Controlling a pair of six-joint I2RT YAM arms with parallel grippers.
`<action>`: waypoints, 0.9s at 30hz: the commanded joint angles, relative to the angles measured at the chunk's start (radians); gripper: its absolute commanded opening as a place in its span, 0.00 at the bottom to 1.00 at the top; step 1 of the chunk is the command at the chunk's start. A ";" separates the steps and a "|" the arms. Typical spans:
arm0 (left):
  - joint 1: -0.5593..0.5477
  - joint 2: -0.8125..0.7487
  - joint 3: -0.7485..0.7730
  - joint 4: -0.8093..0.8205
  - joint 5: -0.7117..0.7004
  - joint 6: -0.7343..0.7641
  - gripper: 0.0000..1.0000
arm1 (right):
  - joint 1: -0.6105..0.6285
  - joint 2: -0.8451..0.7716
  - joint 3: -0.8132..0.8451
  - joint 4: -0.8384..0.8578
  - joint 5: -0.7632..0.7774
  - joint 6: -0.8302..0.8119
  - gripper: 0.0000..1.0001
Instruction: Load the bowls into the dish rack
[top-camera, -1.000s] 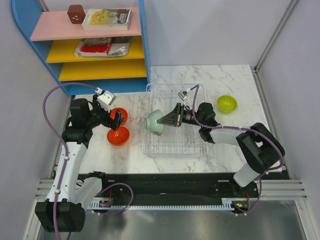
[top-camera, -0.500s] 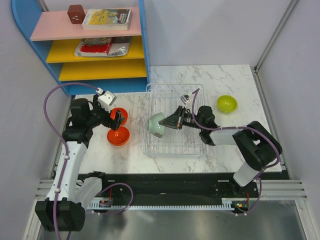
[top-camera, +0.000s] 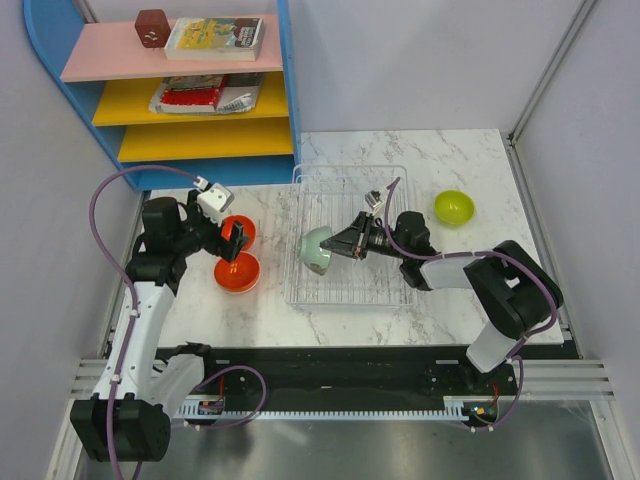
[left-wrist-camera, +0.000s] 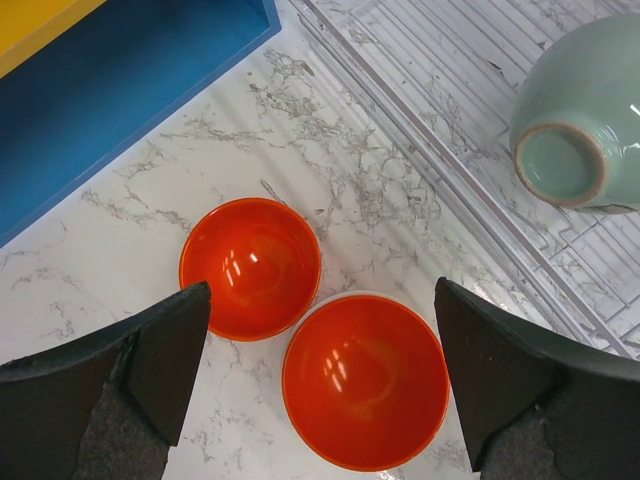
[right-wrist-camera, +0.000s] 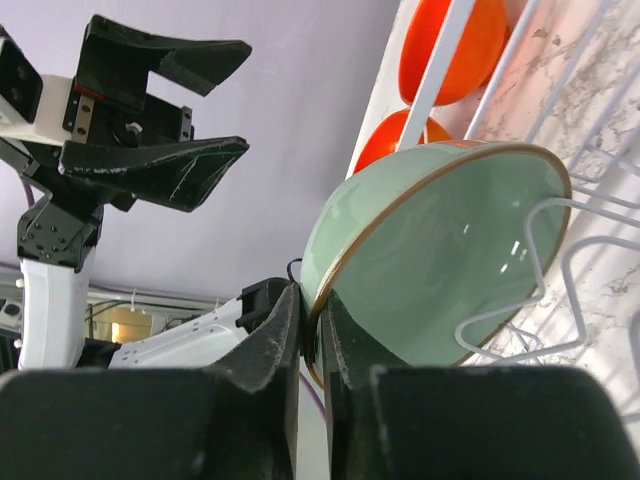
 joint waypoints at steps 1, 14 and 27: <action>-0.002 0.002 -0.004 0.016 0.006 0.043 1.00 | -0.028 0.013 0.005 -0.048 0.071 -0.076 0.19; -0.004 -0.009 0.003 -0.002 0.009 0.048 1.00 | -0.028 -0.025 0.076 -0.280 0.087 -0.211 0.62; -0.002 -0.015 0.003 -0.013 0.015 0.048 1.00 | -0.030 -0.076 0.197 -0.658 0.188 -0.384 0.63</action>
